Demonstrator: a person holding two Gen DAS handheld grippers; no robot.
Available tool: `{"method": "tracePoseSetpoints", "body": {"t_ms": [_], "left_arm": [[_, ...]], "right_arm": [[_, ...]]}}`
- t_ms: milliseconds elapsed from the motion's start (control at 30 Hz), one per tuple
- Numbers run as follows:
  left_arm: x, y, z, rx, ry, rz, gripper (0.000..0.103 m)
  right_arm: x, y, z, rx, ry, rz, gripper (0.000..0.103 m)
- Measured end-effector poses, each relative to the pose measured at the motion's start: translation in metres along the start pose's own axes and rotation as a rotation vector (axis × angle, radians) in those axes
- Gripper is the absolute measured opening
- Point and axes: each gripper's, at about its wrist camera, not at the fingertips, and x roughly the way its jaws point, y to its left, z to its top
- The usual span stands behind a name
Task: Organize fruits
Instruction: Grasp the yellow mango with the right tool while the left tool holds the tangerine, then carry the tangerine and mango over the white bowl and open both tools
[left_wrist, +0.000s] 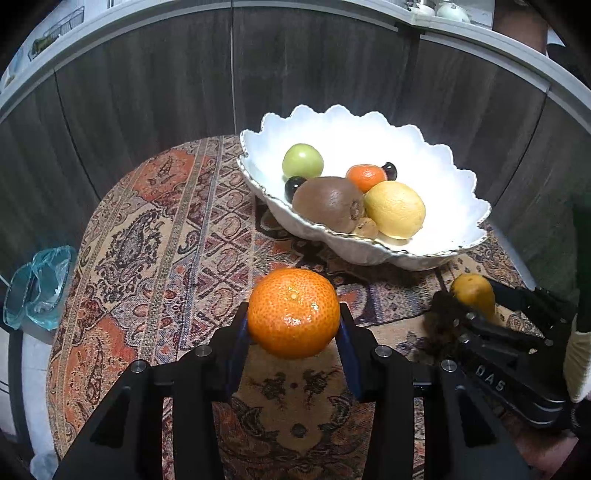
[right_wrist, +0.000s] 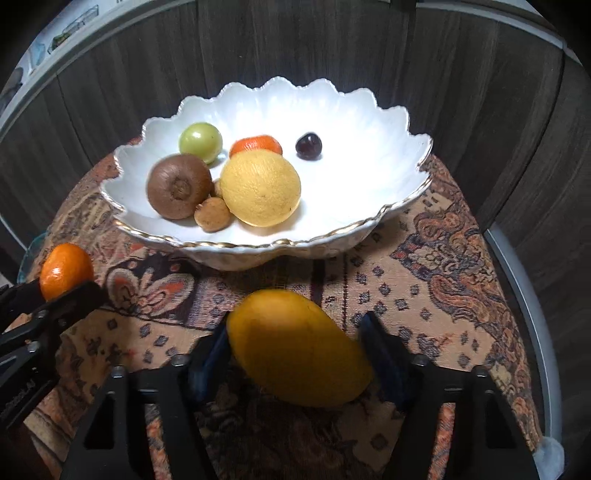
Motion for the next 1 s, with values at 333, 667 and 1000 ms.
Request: {"method": "tracePoseSetpoints", "body": {"t_ms": [333,667,1000], "left_arm": [[-0.015,-0.01,0.0,0.015,-0.018,0.009,0.043],[-0.023,-0.02,0.001,0.034,-0.039,-0.014,0.043],[-0.032,-0.021,0.01,0.028,-0.063,-0.028,0.043]], "right_arm": [[-0.015,-0.008,-0.002,-0.004,-0.017,0.021,0.051],[-0.027,-0.014,-0.012,0.014,-0.012,0.041,0.05],[-0.046,-0.015,-0.003,0.023,-0.072,0.049,0.049]]}}
